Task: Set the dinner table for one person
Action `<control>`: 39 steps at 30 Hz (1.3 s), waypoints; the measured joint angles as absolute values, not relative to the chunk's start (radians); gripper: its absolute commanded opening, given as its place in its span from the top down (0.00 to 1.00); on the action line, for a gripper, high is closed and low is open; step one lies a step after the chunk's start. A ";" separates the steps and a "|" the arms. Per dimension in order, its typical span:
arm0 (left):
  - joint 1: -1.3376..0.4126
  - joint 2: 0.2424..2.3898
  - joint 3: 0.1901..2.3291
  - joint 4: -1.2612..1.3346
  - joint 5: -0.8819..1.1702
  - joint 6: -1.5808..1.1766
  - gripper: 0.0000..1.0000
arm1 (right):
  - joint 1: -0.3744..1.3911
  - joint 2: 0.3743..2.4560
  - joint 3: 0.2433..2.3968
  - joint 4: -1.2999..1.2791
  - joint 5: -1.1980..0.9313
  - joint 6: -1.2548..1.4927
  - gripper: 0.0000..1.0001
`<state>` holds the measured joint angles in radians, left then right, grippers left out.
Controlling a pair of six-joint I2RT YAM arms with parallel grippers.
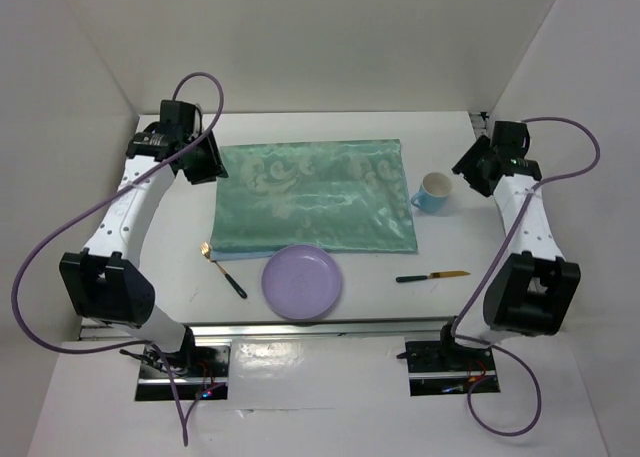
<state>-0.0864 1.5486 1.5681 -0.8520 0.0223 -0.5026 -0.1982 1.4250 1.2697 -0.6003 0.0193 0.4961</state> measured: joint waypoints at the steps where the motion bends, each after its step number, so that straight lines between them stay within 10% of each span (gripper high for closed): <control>1: -0.089 1.549 1.564 -0.850 0.027 -0.503 0.52 | -0.206 1.449 1.271 -0.602 0.012 0.492 0.31; 14: -0.129 1.565 1.548 -0.841 0.039 -0.503 0.53 | -0.214 1.663 1.267 -0.577 -0.065 0.469 0.40; 22: -0.133 1.599 1.548 -0.838 0.040 -0.503 0.53 | -0.207 1.728 1.240 -0.526 -0.049 0.479 1.00; 29: -0.193 1.618 1.548 -0.826 0.050 -0.503 0.53 | -0.044 1.694 1.290 -0.562 0.161 0.467 1.00; 39: -0.258 1.644 1.549 -0.827 0.049 -0.504 0.52 | 0.097 1.991 1.908 -0.652 0.144 0.451 1.00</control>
<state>-0.2584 1.6440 1.5494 -0.8268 0.0494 -0.5041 0.0975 1.9915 1.9083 -0.6521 0.1444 0.4507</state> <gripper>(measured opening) 0.477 0.176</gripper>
